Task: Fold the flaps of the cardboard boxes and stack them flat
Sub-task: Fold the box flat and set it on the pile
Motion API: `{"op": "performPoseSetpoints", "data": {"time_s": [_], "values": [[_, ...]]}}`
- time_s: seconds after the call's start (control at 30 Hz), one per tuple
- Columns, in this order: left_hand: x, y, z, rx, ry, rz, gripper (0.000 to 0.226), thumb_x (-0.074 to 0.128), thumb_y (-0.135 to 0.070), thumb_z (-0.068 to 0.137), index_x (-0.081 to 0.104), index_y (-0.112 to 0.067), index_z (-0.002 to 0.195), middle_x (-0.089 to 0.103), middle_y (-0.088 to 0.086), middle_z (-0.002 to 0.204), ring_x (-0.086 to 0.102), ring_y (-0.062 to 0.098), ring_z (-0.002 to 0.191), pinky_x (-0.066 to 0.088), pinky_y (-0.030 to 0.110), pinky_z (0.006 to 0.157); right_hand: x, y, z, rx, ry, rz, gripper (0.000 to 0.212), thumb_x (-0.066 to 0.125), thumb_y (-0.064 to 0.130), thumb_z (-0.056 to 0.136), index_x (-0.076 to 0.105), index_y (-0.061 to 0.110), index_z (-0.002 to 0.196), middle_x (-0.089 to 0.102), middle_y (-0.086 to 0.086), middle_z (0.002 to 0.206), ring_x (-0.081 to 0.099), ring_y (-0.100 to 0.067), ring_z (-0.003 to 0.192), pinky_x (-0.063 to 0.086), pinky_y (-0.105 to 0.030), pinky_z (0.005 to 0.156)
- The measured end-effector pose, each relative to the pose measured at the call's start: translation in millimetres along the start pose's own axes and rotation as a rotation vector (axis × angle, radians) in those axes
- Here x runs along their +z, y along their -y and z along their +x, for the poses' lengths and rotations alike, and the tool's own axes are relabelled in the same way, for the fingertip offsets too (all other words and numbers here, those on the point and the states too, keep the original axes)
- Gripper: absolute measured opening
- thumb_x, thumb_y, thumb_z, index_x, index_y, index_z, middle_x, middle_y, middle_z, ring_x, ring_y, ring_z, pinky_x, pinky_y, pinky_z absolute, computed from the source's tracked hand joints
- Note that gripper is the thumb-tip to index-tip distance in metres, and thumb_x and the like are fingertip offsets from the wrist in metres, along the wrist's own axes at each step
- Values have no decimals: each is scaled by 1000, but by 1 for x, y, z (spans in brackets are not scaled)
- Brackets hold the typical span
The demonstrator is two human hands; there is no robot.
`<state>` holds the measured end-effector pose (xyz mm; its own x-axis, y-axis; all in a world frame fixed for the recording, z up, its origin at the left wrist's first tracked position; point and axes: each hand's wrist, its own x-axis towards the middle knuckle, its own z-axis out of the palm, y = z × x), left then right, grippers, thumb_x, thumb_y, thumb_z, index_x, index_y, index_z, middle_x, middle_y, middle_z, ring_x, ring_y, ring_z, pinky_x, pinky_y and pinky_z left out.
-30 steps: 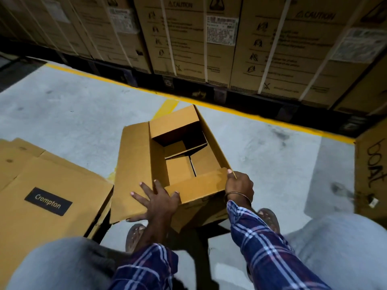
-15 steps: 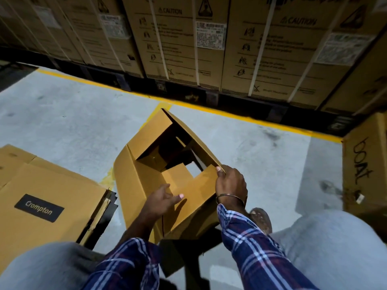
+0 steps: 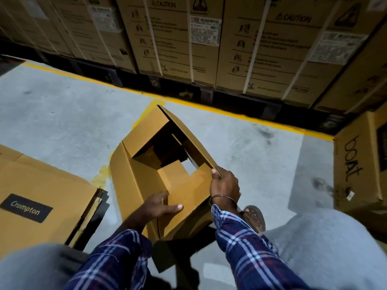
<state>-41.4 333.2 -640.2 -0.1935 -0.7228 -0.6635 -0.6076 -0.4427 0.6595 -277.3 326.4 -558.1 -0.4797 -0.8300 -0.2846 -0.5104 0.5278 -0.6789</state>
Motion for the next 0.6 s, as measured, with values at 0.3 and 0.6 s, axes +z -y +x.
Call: {"op": "performPoseSetpoints", "data": {"time_s": [0.3, 0.6], "values": [[7, -24, -18, -29, -332, -246, 65, 52, -72, 89, 63, -11, 72, 59, 0, 63, 55, 16, 59, 39, 29, 62, 16, -15, 56, 229, 319, 78, 39, 63, 40, 94, 72, 13, 120, 66, -12, 131, 59, -37, 117, 45, -45, 107], [76, -14, -23, -59, 97, 7, 22, 68, -34, 99, 67, -22, 117, 70, 8, 118, 66, 14, 96, 53, 27, 76, 25, -24, 47, 319, 404, 54, 80, 67, 69, 76, 52, 28, 143, 41, -13, 143, 49, -41, 123, 39, -56, 109]]}}
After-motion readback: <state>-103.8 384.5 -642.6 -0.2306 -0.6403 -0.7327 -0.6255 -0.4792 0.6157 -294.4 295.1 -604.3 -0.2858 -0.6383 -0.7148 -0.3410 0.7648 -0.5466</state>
